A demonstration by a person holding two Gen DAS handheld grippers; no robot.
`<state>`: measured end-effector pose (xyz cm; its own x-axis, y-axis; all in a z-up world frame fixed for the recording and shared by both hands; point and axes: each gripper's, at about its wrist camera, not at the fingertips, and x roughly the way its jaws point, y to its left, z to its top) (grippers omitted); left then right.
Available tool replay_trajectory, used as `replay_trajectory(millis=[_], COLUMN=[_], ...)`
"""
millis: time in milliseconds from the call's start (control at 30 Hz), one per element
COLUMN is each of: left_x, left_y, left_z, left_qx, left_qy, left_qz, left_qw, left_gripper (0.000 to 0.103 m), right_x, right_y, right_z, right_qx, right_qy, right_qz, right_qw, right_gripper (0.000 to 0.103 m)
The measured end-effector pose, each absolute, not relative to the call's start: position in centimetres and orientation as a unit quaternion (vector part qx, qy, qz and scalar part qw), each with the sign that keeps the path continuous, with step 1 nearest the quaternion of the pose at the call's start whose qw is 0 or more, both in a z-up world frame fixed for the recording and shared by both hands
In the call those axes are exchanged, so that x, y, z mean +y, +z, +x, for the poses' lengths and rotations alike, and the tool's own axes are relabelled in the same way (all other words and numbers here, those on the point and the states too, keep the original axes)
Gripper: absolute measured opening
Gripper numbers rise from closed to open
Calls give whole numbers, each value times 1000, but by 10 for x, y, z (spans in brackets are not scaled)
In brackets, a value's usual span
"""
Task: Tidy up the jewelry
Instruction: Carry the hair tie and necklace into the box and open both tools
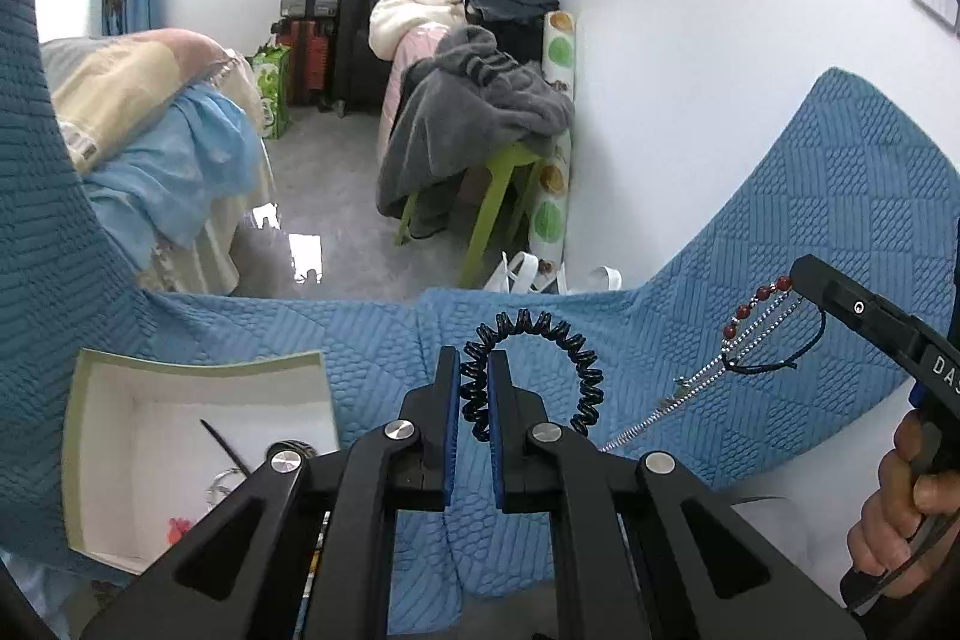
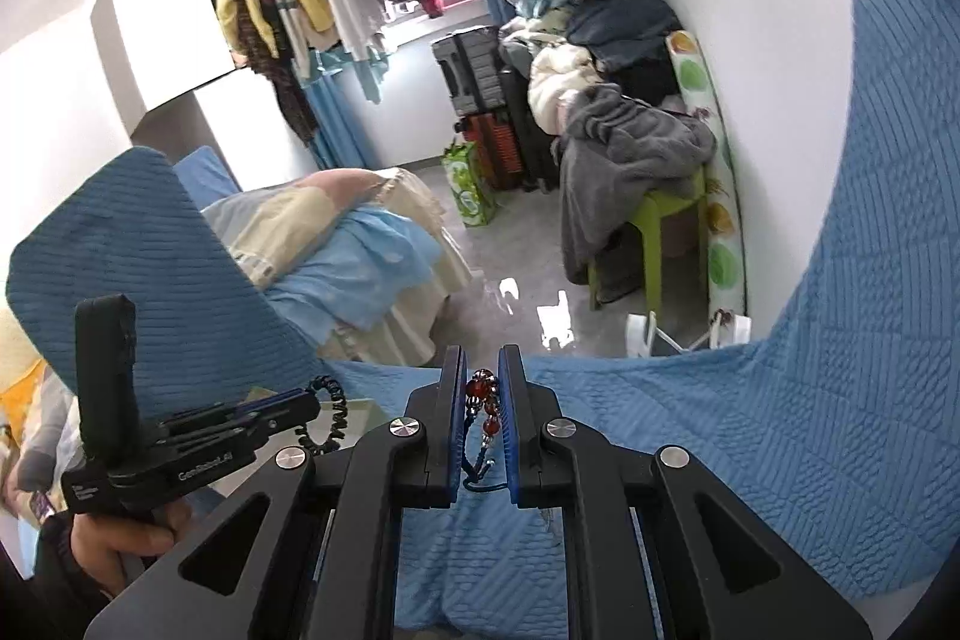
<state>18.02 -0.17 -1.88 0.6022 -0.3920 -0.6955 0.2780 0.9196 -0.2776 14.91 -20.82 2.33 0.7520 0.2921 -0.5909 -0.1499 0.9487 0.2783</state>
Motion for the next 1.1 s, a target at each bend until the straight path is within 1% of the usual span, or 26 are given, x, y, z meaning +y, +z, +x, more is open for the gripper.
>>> replay_trajectory(millis=[367,667,900,1100], left_x=[53,98,141,182], left_y=[32,52,46,12], left_z=[177,169,169,171], left_qx=[380,366,370,394], left_qy=[-166,-156,-130,-104], left_qz=[-72,-77,-80,-84], left_qw=[907,914,916,909], left_gripper=[7,7,7,7], right_x=[-146,-94,-49,-17], right_y=[69,96,104,90], right_z=[152,153,154,159], right_qx=[313,300,298,307], right_qy=[157,178,206,224], right_qz=[84,67,57,55], right_qw=[933,935,931,923], right_gripper=[9,9,9,9])
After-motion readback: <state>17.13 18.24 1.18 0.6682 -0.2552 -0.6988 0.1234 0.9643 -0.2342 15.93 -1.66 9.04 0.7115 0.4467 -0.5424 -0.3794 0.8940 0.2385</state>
